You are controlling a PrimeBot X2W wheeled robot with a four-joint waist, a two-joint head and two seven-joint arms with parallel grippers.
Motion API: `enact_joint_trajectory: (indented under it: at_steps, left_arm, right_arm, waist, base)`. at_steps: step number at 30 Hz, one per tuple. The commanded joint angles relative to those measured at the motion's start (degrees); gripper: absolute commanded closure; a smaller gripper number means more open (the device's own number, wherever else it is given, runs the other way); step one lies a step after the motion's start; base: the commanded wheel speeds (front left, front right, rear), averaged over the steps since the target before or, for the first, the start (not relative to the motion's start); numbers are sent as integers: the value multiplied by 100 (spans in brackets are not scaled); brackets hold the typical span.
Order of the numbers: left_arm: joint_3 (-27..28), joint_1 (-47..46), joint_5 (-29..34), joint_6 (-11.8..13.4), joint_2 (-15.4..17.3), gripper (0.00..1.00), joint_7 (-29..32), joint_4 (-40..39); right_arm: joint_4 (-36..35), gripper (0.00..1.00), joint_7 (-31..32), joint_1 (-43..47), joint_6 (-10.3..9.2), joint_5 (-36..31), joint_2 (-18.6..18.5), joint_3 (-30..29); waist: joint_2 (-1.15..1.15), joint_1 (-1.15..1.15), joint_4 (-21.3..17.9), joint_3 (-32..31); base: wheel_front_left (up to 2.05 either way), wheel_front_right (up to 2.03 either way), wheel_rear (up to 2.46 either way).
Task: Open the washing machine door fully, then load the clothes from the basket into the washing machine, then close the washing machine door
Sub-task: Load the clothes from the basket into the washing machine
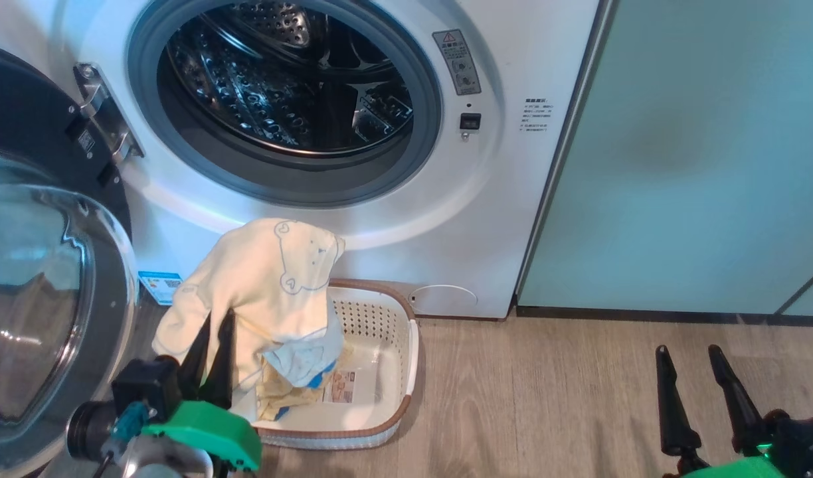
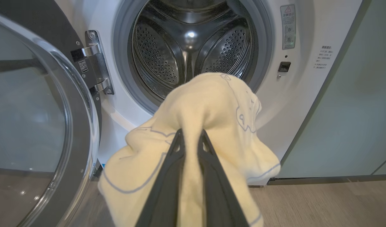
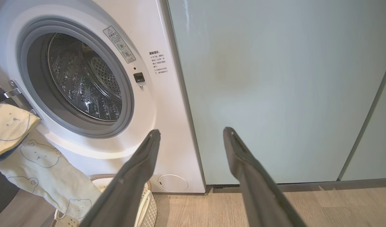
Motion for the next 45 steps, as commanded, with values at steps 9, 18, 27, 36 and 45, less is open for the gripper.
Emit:
enact_joint_trajectory:
  at_steps: [9,18,27,36,45]
  left_arm:
    - [276,-248,-70,-5,143,100,-35,-106]
    - [217,-558,-208,-259,140,100,-39,165]
    - [150,-1532,-457,-685,49,100,81,946]
    - [104,-2965,-508,-1048,76,100,299,1985]
    - [254,-4385,-512,-1285,545,100,769,2829]
  right_arm:
    - [-221,0,-38,-132,-16,20,-64,105]
    - [-226,0,-38,-205,-16,65,-64,218]
    - [-333,0,-38,-424,-16,94,-64,244]
    - [-536,0,-38,-886,-16,258,-64,169]
    - [-684,0,-38,-1336,-16,561,-64,107]
  waist:
    - [0,0,25,24]
    - [0,0,-58,121]
    - [0,0,-290,679]
    - [0,0,-547,1806]
    - [0,0,-861,2721]
  base:
    - [0,0,0]
    - [0,0,0]
    - [0,0,0]
    - [0,0,0]
    - [0,0,0]
